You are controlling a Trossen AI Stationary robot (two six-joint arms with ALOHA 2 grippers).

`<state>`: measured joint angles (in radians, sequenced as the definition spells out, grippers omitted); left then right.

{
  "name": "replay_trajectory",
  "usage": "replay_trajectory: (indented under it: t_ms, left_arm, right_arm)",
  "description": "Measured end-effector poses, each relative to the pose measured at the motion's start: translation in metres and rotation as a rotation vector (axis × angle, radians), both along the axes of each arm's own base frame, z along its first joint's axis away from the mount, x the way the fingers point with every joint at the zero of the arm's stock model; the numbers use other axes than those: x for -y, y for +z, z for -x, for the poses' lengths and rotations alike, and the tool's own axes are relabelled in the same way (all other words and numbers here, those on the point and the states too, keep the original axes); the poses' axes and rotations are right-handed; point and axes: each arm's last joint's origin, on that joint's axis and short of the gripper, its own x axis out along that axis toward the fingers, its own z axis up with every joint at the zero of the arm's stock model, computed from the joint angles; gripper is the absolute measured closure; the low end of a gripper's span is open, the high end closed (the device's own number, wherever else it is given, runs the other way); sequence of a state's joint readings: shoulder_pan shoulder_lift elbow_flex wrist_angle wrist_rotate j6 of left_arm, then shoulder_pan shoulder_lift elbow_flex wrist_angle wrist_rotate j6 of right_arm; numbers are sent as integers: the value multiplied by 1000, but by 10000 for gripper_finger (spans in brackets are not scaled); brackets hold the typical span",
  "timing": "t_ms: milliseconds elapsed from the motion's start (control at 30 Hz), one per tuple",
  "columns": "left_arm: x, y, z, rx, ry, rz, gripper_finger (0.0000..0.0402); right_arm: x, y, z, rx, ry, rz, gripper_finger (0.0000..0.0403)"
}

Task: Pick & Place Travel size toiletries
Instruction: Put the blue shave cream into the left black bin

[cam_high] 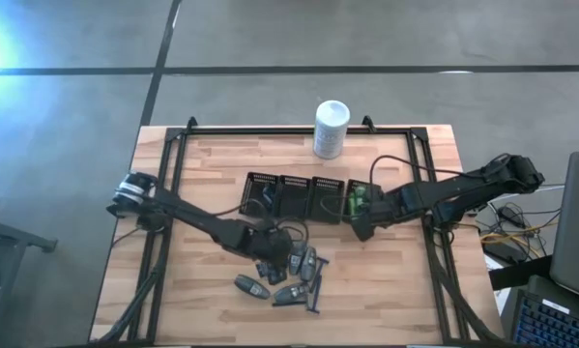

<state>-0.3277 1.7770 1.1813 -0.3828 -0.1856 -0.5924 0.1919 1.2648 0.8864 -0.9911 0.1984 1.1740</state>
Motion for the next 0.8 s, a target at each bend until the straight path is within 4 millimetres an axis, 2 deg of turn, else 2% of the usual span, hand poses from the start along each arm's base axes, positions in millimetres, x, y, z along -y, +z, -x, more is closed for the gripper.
replay_trajectory:
  t_ms: [233,367,600,800]
  left_arm:
    - [9,-17,-24,-171,-10,-58,142]
    - [11,-16,-29,-278,8,-86,142]
    - [13,-21,-40,-244,48,-44,142]
    - [4,-32,-38,-258,122,-4,142]
  right_arm:
    - [-1,0,0,-6,57,33,64]
    - [-1,-1,1,-9,85,48,72]
    - [-1,-1,0,-14,126,69,63]
    - [-1,0,0,-12,153,81,46]
